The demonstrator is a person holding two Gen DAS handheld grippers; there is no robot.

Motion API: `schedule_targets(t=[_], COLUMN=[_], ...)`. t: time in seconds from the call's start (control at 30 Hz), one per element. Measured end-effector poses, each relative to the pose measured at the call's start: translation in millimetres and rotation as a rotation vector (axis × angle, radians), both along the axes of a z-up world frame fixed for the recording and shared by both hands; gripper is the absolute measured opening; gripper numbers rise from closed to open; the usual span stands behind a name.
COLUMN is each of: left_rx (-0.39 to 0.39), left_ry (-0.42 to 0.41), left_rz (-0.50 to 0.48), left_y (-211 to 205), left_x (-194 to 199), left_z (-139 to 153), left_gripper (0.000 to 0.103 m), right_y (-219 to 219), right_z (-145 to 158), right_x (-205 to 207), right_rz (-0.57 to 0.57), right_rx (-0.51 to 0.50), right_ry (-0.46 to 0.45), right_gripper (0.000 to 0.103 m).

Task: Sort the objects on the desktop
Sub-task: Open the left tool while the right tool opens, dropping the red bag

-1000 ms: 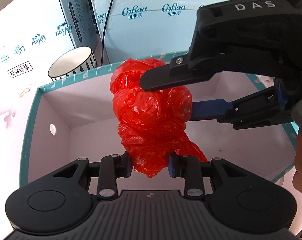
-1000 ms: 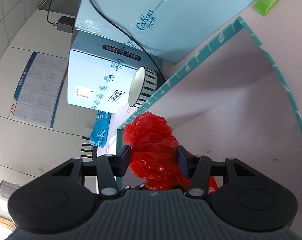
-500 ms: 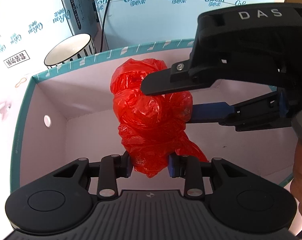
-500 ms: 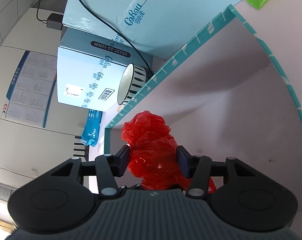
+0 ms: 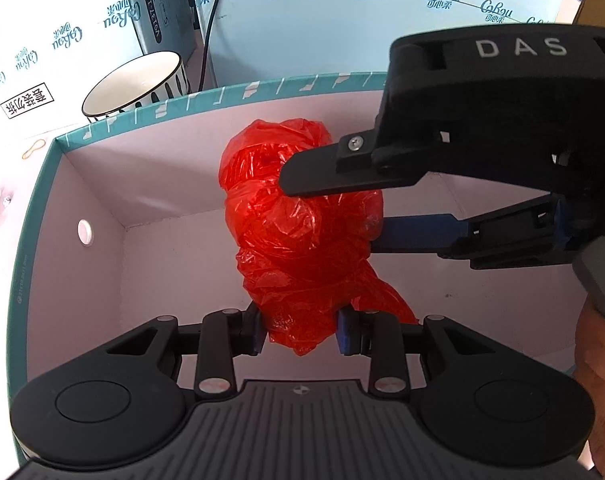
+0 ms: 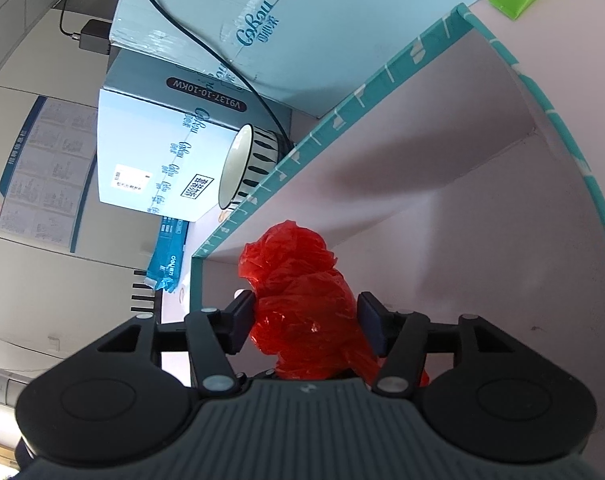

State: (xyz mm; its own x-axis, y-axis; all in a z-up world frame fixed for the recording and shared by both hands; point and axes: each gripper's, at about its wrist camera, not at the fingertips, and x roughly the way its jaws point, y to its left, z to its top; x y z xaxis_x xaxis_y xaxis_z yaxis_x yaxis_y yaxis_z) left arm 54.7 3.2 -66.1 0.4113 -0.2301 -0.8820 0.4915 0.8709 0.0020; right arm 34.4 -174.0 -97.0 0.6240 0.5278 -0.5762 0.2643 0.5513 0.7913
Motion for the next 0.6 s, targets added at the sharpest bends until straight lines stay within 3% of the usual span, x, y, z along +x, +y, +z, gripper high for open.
schedule_targets(t=[0.1,0.27,0.33,0.4,0.6], left_rx=[0.002,-0.008,-0.009,-0.007,-0.008], left_ry=[0.009,-0.012,-0.028,-0.028,-0.024], left_rz=[0.003,0.016,0.020,0.024,0.036], left_y=[1,1,2,2,3], left_x=[1,-1,-4,-5,-6], left_z=[0,5,7,7,9], left_gripper=[0.031,0.063,0.072,0.073,0.073], right_y=[1,-1,-3,-6,-8], right_z=[0,-3,-3,-3,-3], right_x=[0,0,-1,-3,-6], right_rz=[-0.007,-0.034,-0.048,-0.076,-0.103], right_rx=[-0.014,-0.025,-0.025,-0.021,-0.014], right_ry=[0.016,0.047,0.049,0.049,0.045], right_gripper=[0.065,0.077,0.091,0.096,0.096])
